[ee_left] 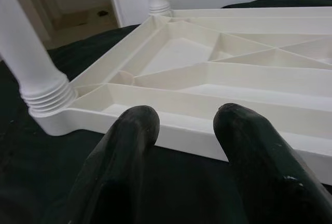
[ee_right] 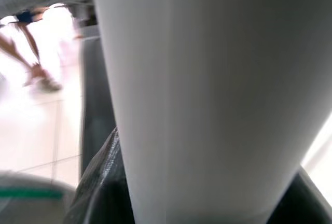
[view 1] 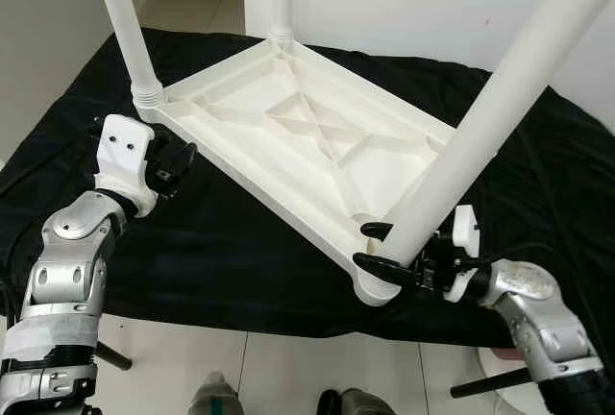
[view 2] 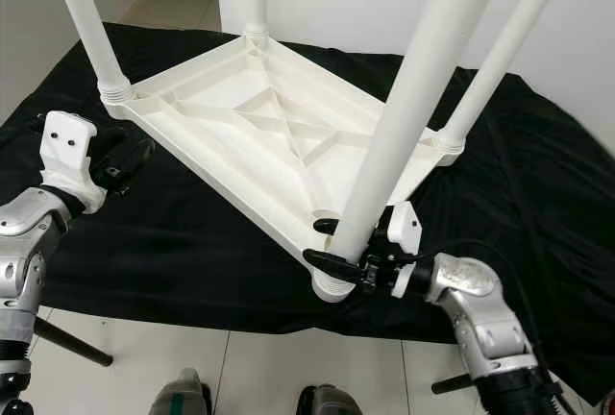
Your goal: Building children table
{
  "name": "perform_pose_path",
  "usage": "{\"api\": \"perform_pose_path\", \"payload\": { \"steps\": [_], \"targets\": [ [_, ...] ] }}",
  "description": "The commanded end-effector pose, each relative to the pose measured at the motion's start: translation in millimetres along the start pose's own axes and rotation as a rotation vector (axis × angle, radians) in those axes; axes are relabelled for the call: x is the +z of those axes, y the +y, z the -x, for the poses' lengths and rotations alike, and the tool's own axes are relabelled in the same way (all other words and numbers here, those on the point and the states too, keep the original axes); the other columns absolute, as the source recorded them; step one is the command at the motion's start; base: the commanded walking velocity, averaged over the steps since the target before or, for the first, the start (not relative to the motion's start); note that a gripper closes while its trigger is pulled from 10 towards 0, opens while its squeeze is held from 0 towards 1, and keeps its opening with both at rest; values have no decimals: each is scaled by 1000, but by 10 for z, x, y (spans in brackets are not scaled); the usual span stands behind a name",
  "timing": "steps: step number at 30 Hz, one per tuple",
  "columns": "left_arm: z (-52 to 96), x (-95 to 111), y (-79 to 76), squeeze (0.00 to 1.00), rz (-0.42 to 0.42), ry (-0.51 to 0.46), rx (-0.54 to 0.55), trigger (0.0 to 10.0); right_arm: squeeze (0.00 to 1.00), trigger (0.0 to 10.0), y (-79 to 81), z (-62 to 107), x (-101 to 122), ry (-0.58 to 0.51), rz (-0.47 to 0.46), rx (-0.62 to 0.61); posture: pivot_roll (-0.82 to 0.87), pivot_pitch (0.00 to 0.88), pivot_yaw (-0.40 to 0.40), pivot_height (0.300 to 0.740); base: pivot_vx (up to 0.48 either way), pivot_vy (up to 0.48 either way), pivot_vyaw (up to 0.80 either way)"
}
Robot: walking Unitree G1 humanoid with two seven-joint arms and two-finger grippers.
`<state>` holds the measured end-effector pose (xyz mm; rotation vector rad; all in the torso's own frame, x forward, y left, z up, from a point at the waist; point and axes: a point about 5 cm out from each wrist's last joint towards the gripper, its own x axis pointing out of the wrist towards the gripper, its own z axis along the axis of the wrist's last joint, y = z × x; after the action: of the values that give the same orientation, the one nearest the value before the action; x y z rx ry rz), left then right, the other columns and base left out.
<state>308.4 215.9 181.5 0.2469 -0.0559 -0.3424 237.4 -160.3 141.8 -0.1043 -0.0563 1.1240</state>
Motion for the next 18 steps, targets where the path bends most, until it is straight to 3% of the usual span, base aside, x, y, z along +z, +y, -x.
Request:
{"api": "perform_pose_path", "payload": {
  "steps": [1,5,10,11,14,18],
  "targets": [
    [-6,-11,-62,0,-20,2,-17,10000,1000,10000,11,-26,-127,43,-57,-91,94,69,-32,740,0,0,0],
    [2,-16,-79,0,-22,1,-25,10000,1000,10000,21,-19,-136,33,-73,-104,95,63,-40,740,0,0,0],
    [5,-27,-123,0,-30,-4,-62,10000,1000,10000,25,12,-128,2,-25,-222,89,58,-45,740,0,0,0],
    [4,-33,-156,0,-36,-8,-95,10000,0,10000,37,29,-122,-11,0,-261,84,53,-47,740,0,0,0],
    [5,-40,-202,0,-38,-9,-142,10000,0,10000,61,46,-125,-19,9,-281,79,52,-46,740,0,0,0],
    [16,-86,-347,0,-77,-18,-321,10000,0,10000,133,86,-109,-47,24,-329,66,58,-44,740,0,0,0]
  ]
}}
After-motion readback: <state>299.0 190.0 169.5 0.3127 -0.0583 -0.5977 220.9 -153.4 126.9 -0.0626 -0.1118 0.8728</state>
